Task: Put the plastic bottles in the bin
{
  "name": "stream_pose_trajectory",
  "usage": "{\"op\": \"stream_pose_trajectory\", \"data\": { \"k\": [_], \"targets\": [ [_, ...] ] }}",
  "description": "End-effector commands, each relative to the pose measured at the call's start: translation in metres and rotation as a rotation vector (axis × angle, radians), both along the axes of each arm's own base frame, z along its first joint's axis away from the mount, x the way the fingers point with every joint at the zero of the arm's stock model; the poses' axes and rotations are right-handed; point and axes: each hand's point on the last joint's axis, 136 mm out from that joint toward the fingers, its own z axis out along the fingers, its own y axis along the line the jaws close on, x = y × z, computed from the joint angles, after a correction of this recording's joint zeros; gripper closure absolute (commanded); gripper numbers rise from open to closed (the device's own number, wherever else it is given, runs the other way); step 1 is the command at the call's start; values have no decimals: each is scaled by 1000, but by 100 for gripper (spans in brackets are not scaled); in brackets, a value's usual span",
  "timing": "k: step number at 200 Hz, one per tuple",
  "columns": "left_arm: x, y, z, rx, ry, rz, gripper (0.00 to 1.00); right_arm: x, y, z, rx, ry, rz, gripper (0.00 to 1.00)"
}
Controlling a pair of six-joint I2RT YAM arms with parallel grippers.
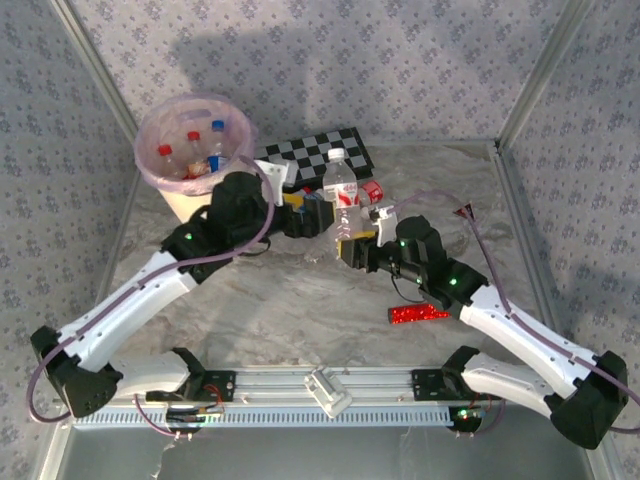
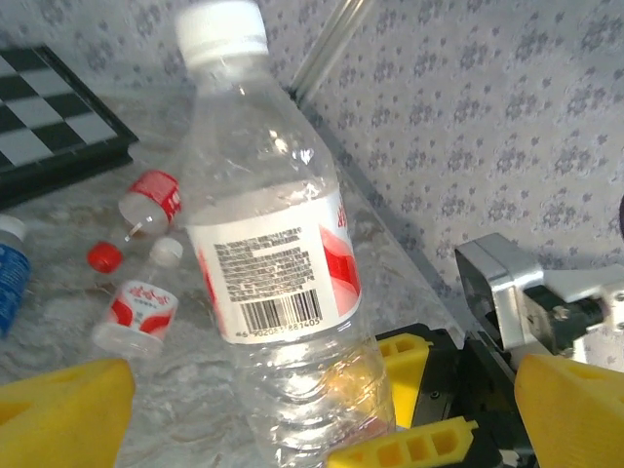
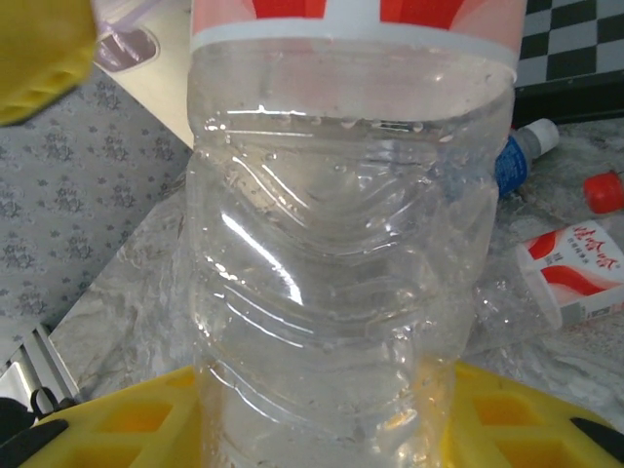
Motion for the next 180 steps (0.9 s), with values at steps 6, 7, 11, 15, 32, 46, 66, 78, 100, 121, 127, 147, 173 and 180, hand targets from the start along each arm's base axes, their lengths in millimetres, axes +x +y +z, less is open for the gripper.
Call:
{"op": "stream_pose_trajectory", "data": {
  "k": [6,7,11,15,32,46,66,78,100,121,127,147,173,180],
  "targets": [
    [6,-15,18,-101,-34,26,0,-3,9,15,66,-53,40,57],
    [6,-15,17,-101,-32,27,0,-3,9,15,66,-54,41,57],
    [7,-17,15,-102,-27,30,0,-3,9,16,66,-56,41,57],
    [8,-18,13,-106,-21,30,0,-2,9,16,65,-58,41,57],
    [12,-25,1,-100,11,36,0,-3,10,16,66,-64,45,57],
    [15,-29,-10,-87,40,45,0,-2,11,16,66,-67,47,56],
    [20,-33,-18,-94,50,59,1,-3,14,15,72,-65,53,56],
    [22,-34,-21,-90,46,66,3,-4,16,15,78,-65,61,56],
    [26,-36,-25,-78,46,68,8,-5,20,12,79,-53,73,56],
    [27,-39,-29,-76,56,61,22,-6,23,9,74,-49,76,55],
    [26,-40,-30,-77,59,58,26,-5,23,9,73,-50,75,54],
    [26,-41,-31,-71,61,57,41,-4,23,7,69,-47,69,52],
    [26,-41,-30,-55,57,53,50,-3,23,5,59,-42,69,41],
    [27,-40,-30,-48,55,54,51,-3,23,5,53,-40,69,31]
  ]
}}
